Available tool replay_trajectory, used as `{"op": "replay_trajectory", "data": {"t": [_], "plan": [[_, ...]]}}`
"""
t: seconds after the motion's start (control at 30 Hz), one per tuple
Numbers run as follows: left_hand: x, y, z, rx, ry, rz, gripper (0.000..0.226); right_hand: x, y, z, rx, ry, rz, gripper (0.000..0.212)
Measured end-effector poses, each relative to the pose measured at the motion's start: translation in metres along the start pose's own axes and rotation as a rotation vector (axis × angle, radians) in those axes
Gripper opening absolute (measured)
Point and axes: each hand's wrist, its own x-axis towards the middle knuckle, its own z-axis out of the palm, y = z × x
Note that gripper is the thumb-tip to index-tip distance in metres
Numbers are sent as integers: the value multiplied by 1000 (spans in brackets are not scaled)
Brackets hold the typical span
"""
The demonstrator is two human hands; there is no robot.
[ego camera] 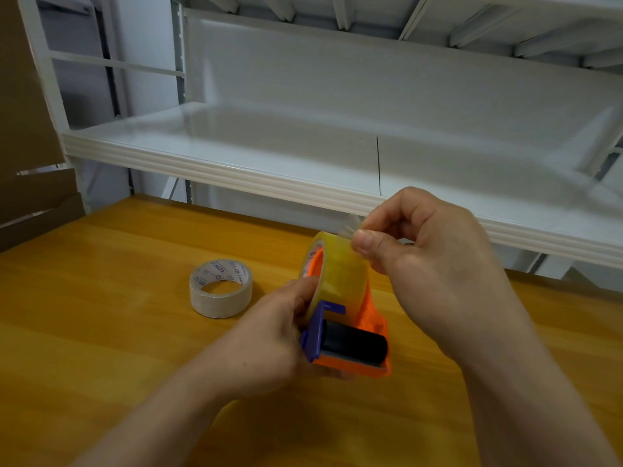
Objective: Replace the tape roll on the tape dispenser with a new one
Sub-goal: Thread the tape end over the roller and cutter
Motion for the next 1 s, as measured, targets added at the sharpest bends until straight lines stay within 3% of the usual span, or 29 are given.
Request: {"op": "replay_trajectory", "data": {"t": [0.2, 0.33, 1.0], "plan": [[-1, 2, -1, -204, -21, -42, 46, -1, 2, 2, -43, -39, 8, 17], [-1, 5, 0, -258, 8, -27, 41, -2, -1, 3, -82, -65, -16, 15], [-2, 1, -1, -269, 41, -42, 38, -11, -11, 12, -182, -42, -56, 12]]}}
